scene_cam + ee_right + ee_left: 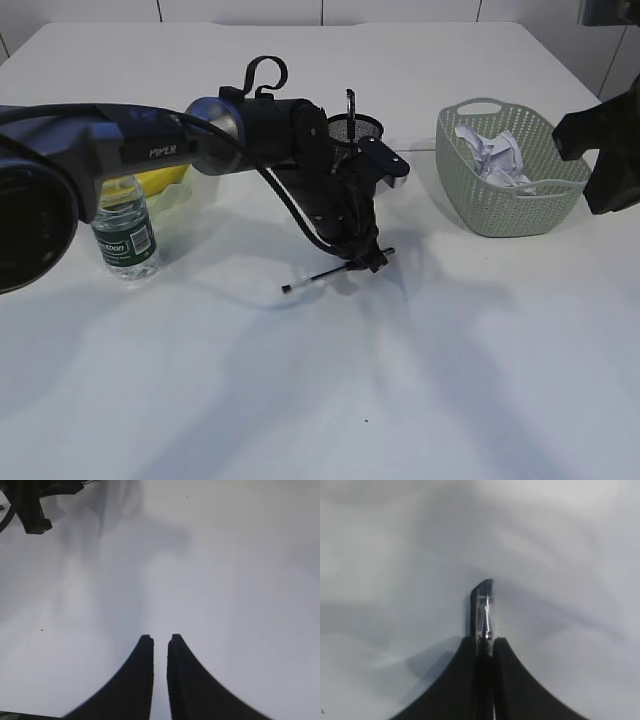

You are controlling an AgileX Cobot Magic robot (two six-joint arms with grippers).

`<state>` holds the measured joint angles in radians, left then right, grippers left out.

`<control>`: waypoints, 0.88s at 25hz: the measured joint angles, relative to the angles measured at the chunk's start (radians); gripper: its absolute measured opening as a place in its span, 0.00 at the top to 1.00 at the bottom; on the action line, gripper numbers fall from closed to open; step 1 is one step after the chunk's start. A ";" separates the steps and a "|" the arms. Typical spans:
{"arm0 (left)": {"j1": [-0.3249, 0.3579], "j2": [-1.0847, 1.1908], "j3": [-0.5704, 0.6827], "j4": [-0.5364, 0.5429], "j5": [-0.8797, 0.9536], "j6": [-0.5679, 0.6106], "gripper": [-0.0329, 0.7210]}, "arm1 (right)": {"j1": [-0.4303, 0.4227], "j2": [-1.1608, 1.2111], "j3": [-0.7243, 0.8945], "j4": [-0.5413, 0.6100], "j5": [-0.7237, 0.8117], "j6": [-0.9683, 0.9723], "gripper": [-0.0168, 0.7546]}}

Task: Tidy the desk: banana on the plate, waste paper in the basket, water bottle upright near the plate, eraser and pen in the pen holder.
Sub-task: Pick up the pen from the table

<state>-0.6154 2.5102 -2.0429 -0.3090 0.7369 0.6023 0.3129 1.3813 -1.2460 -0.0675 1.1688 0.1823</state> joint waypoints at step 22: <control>0.000 -0.150 0.000 -0.066 0.033 0.000 0.92 | 0.000 0.000 0.000 -0.103 0.000 0.000 0.89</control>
<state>-0.6154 2.3602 -2.0429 -0.3750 0.7696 0.6023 0.3129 1.3813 -1.2460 -0.1703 1.1688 0.1823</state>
